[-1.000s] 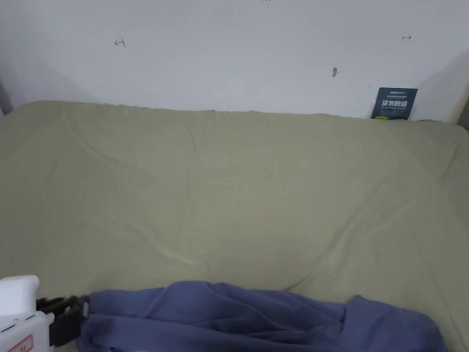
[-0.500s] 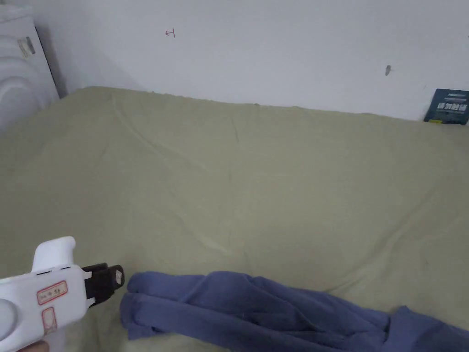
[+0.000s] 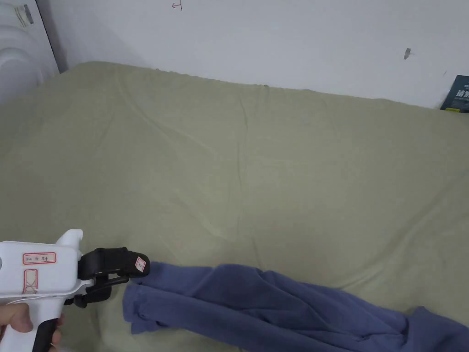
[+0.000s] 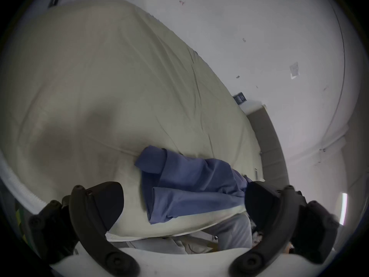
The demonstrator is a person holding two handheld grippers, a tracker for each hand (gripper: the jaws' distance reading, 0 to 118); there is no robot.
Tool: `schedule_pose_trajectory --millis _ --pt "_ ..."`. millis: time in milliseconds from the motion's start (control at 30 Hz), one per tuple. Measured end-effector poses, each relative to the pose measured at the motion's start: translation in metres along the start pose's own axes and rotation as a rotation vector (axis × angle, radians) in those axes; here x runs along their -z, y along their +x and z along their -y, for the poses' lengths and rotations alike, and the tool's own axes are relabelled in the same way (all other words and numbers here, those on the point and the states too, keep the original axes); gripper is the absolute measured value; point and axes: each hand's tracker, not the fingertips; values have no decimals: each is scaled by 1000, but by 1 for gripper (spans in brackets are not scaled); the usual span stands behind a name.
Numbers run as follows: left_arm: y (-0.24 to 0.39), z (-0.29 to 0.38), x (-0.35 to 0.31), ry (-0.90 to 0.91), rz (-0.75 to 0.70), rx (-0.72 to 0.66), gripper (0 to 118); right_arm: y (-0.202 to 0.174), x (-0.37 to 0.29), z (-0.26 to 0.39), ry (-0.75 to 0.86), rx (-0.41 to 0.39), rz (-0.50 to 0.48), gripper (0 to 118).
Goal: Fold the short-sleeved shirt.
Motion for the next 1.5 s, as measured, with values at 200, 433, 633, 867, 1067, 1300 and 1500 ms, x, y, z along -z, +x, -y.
schedule_pose_trajectory --millis 200,433,633,867,1067,1300,1500 --pt "-23 -13 43 -92 148 -65 117 -8 6 2 -33 7 1 4" --pt "-10 -22 74 -147 234 -46 109 -16 13 4 -51 2 -2 4" --pt "-11 -23 81 -170 78 27 6 -16 15 6 -57 21 -22 4" --pt "-5 -27 32 -88 90 22 6 -10 13 5 -48 33 -35 4" --pt "-9 -32 -30 5 -7 15 5 -6 13 4 -33 41 -61 4" --pt "1 -34 -57 24 -92 40 5 -6 12 4 -28 39 -86 4" --pt "54 -26 -54 30 -228 109 5 -3 9 5 -21 28 -87 4"
